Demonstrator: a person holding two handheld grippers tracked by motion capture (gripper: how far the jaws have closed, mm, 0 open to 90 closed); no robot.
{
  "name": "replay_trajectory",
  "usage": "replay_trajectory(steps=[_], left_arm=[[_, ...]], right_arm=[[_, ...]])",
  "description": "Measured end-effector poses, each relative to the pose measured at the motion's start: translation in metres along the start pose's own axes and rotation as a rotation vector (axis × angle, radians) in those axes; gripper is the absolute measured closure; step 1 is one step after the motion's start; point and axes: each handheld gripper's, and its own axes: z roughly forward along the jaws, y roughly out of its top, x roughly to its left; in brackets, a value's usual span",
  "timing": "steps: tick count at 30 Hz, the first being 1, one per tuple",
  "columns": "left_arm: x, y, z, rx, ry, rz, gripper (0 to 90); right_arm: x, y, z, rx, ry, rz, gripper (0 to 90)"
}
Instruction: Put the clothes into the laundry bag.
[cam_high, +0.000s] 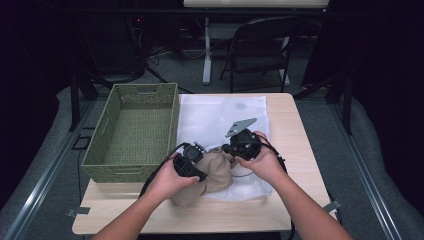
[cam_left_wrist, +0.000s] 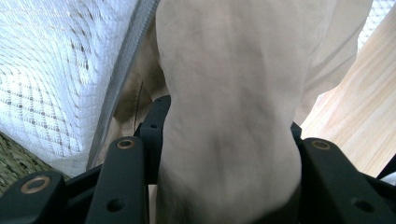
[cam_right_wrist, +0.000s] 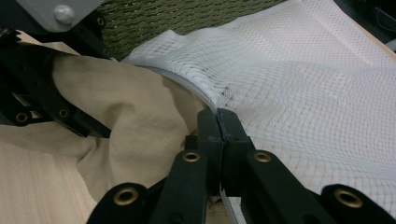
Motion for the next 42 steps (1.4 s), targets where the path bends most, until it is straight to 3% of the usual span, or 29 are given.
replay_trajectory(steps=[16,26,33,39,42], left_arm=[[0.002,0.008,-0.01,0.002,0.011,-0.018,53.5],[0.006,0.012,0.001,-0.018,0.005,-0.052,53.6],[0.006,0.013,0.009,-0.014,0.043,-0.046,53.3],[0.008,0.008,0.021,-0.033,0.035,-0.077,52.8],[0.009,0.007,0.024,-0.038,0.035,-0.071,51.8]], right_arm=[[0.0,0.004,-0.003,-0.011,-0.001,-0.007,89.0],[0.0,0.004,-0.002,-0.012,-0.001,-0.007,89.0],[0.001,0.004,-0.002,-0.008,0.0,-0.011,89.0],[0.003,0.002,0.002,-0.006,0.007,-0.009,89.0],[0.003,0.0,0.003,0.0,0.009,-0.007,89.0]])
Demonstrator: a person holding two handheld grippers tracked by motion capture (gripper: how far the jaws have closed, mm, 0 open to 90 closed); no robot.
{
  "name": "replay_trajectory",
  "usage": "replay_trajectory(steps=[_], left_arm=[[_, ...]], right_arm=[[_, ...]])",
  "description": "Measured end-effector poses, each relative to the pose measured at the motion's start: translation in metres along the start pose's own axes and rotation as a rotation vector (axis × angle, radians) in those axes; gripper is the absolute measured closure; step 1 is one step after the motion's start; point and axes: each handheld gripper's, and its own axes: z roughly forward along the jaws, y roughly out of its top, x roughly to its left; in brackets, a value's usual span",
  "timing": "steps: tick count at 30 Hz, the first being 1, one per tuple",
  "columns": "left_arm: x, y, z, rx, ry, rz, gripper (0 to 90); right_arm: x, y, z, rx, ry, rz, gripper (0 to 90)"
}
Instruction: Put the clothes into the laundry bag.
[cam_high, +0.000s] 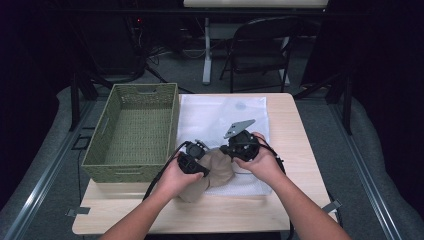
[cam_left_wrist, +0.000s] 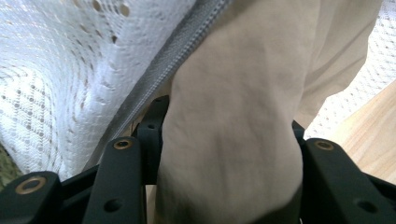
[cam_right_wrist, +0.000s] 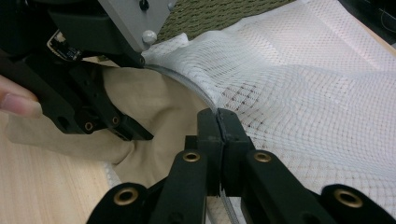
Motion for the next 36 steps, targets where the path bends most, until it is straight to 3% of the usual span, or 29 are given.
replay_trajectory(steps=[9,12,13,20,23,25,27,28,36], left_arm=[[-0.003,-0.001,0.004,-0.005,-0.004,0.013,42.3],[-0.005,-0.002,0.008,-0.014,0.014,0.013,36.7],[-0.004,-0.002,0.007,-0.001,0.018,0.043,36.1],[-0.007,-0.005,0.011,-0.026,0.043,0.037,34.7],[-0.006,-0.006,0.011,-0.024,0.042,0.058,34.0],[-0.006,-0.006,0.012,-0.033,0.037,0.03,33.3],[-0.005,-0.006,0.012,-0.019,0.036,0.036,32.8],[-0.005,-0.006,0.012,-0.018,0.031,0.017,31.9],[-0.002,-0.006,0.011,-0.024,0.025,0.015,22.9]], right_arm=[[0.001,-0.001,0.002,0.003,0.001,-0.003,89.0],[0.001,-0.001,0.002,0.0,0.0,-0.004,89.0],[0.002,-0.001,0.002,-0.001,-0.001,-0.004,89.0],[0.002,-0.004,0.005,0.006,0.0,0.0,88.9],[0.003,-0.005,0.006,0.007,0.004,-0.001,88.9],[0.003,-0.006,0.006,0.005,0.003,0.001,88.8],[0.003,-0.006,0.006,0.004,0.004,-0.001,88.9],[0.003,-0.006,0.006,0.005,0.003,-0.001,88.8],[0.003,-0.007,0.008,0.006,0.005,0.001,88.8]])
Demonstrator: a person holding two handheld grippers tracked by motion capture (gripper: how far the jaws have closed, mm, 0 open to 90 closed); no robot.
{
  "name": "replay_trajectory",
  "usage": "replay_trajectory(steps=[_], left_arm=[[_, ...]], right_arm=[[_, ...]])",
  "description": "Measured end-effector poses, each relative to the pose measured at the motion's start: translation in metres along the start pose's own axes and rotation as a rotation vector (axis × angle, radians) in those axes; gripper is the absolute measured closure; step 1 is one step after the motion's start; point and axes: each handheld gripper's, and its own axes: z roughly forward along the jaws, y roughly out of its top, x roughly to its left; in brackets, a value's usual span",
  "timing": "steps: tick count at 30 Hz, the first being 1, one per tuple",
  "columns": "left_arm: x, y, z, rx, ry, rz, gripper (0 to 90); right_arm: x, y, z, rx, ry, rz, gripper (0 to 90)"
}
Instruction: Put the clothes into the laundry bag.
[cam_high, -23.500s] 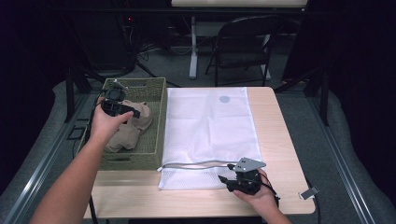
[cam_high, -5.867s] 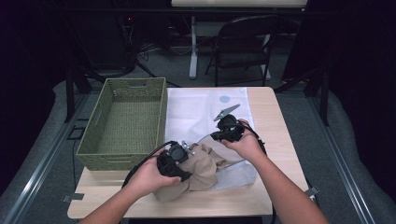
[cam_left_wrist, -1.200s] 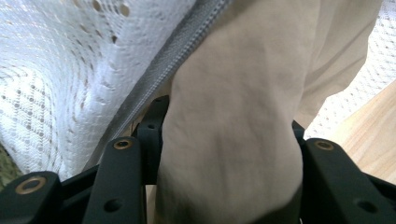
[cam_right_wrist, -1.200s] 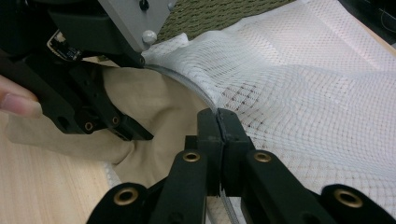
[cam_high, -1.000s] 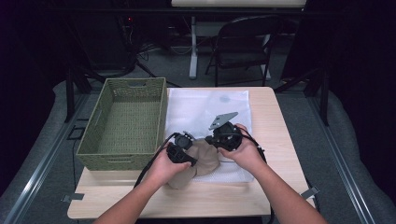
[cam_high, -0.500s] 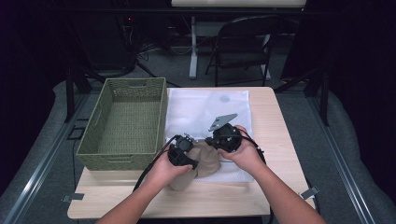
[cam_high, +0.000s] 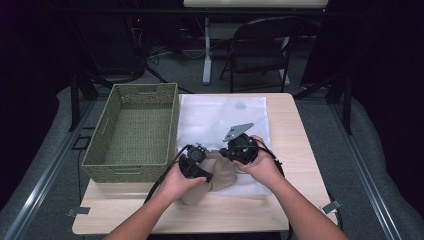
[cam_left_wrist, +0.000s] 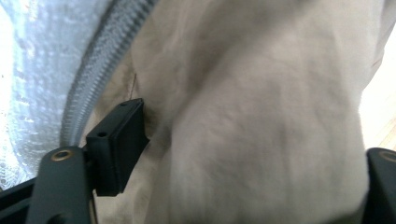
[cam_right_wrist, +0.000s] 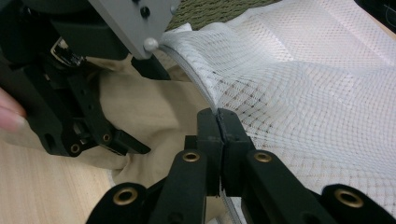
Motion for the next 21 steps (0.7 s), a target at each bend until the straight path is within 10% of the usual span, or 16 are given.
replay_trajectory(steps=[21], left_arm=[[-0.001,-0.023,-0.053,-0.145,-0.059,-0.019,18.9]], right_arm=[[0.0,-0.001,0.001,-0.001,0.002,0.0,88.5]])
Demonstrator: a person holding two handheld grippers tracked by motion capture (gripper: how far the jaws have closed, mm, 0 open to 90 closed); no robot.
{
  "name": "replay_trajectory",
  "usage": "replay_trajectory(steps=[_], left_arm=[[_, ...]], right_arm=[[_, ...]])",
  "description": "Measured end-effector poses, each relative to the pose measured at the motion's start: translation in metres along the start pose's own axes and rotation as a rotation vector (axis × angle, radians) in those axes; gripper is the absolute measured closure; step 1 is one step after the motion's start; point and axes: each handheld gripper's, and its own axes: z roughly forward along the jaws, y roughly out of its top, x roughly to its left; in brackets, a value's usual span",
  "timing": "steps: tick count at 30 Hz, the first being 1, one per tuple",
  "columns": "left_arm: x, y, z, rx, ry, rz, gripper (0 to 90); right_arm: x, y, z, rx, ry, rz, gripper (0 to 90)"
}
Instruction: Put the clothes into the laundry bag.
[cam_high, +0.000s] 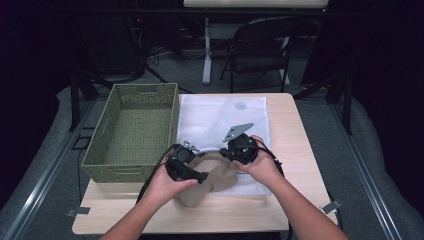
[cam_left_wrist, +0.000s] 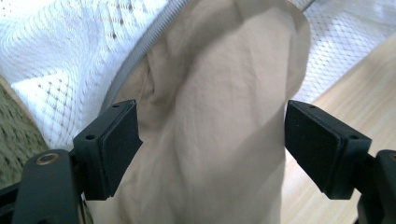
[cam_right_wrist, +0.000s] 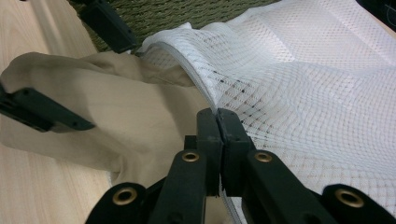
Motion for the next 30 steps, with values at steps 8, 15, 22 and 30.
replay_trajectory(steps=[8,15,22,30], left_arm=[[-0.003,-0.015,-0.006,-0.01,-0.014,0.017,18.6],[-0.006,-0.029,0.0,0.012,-0.027,0.04,18.5],[-0.003,-0.039,0.015,0.045,-0.014,0.023,17.5],[-0.003,-0.046,0.026,0.061,0.0,0.037,18.7]], right_arm=[[0.0,-0.002,0.0,0.006,0.002,0.002,88.2],[0.0,-0.002,0.0,0.005,-0.003,0.002,88.1],[0.001,-0.002,0.001,0.0,-0.002,0.001,88.2],[0.001,-0.002,0.0,0.002,-0.004,0.0,88.2]])
